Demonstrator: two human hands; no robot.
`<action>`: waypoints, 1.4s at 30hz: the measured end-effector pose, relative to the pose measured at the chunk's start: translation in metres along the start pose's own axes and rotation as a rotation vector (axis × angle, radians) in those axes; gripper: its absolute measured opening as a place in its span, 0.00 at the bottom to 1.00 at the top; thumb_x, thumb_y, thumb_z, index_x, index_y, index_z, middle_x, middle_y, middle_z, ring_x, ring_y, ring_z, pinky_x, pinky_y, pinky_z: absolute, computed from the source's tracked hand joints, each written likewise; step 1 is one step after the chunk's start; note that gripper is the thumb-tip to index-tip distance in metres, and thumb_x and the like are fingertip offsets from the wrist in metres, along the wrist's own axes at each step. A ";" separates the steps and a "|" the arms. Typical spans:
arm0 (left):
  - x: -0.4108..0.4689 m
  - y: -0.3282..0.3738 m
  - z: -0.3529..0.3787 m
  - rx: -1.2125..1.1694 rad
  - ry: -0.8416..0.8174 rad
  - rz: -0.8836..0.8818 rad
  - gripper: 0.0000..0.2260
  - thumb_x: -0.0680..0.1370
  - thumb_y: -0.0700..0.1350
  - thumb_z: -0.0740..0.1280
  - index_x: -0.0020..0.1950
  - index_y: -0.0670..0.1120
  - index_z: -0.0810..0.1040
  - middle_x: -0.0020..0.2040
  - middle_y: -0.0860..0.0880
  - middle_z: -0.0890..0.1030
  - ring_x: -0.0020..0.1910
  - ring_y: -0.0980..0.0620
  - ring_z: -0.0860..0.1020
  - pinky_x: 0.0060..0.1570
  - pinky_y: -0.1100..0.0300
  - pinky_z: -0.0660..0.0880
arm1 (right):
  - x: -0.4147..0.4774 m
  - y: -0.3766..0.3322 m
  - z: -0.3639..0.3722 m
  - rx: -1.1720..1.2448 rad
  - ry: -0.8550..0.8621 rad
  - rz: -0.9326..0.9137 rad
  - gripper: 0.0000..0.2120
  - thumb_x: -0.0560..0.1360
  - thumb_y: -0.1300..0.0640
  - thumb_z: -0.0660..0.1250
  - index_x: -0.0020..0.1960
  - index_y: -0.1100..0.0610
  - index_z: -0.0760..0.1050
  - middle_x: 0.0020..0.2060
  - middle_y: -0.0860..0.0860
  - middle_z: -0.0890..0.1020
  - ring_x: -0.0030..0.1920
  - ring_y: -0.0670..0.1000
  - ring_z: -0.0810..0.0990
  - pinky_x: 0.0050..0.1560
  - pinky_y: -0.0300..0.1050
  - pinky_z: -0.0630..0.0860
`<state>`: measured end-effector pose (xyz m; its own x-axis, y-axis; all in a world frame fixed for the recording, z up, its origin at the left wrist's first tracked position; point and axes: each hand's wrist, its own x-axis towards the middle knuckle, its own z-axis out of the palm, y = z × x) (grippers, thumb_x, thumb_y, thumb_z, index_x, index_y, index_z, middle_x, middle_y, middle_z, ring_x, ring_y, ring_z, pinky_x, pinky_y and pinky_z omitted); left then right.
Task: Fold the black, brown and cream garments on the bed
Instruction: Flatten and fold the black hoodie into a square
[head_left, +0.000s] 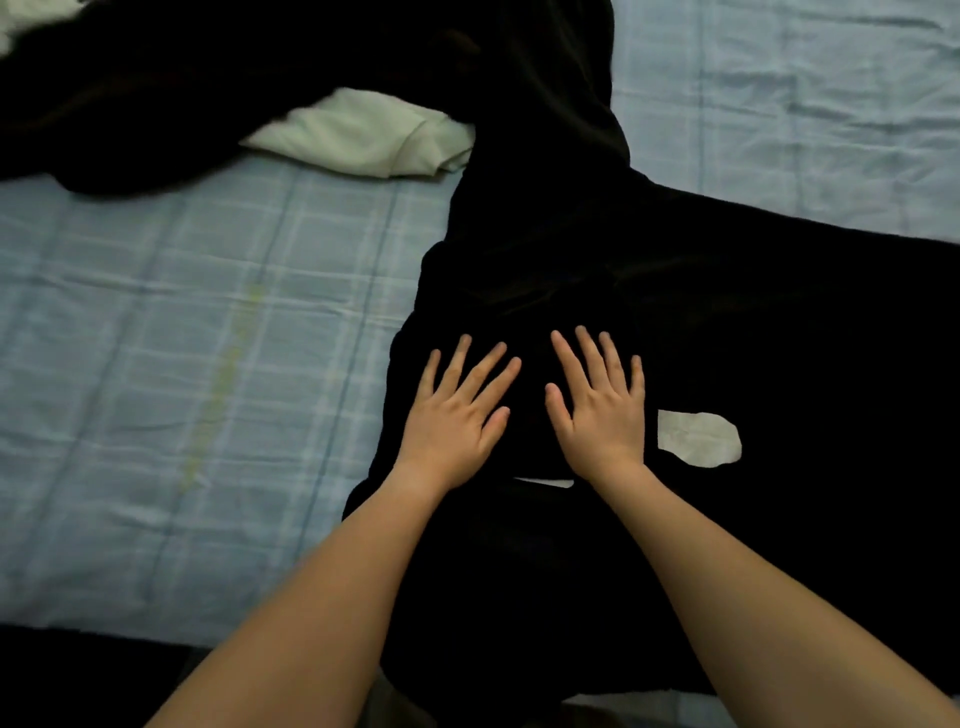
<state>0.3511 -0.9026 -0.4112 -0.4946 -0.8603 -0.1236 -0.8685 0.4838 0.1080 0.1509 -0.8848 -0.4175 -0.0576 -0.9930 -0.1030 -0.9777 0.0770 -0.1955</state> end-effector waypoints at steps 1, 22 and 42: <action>0.001 0.000 0.000 0.006 -0.001 -0.014 0.25 0.82 0.58 0.48 0.80 0.57 0.49 0.81 0.54 0.51 0.79 0.45 0.44 0.76 0.44 0.42 | 0.001 -0.001 -0.002 0.002 -0.003 -0.005 0.28 0.81 0.41 0.47 0.80 0.43 0.49 0.80 0.49 0.56 0.80 0.52 0.49 0.77 0.61 0.46; -0.256 0.100 0.038 -1.162 0.519 -1.093 0.18 0.73 0.42 0.74 0.59 0.45 0.72 0.53 0.48 0.77 0.48 0.56 0.79 0.44 0.66 0.77 | -0.157 -0.051 0.034 -0.034 -0.045 -0.547 0.29 0.79 0.44 0.56 0.79 0.45 0.57 0.77 0.48 0.63 0.78 0.55 0.58 0.77 0.60 0.52; -0.358 0.118 0.066 -1.650 -0.007 -0.777 0.19 0.73 0.32 0.72 0.61 0.45 0.77 0.51 0.55 0.83 0.49 0.63 0.82 0.46 0.69 0.76 | -0.219 -0.068 0.007 0.327 -0.001 -0.449 0.24 0.82 0.54 0.58 0.78 0.54 0.63 0.76 0.52 0.66 0.78 0.54 0.59 0.78 0.52 0.52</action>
<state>0.4236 -0.5271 -0.4189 -0.0440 -0.7842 -0.6189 0.0403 -0.6204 0.7832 0.2313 -0.6718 -0.3888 0.3508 -0.9346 0.0597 -0.7923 -0.3302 -0.5130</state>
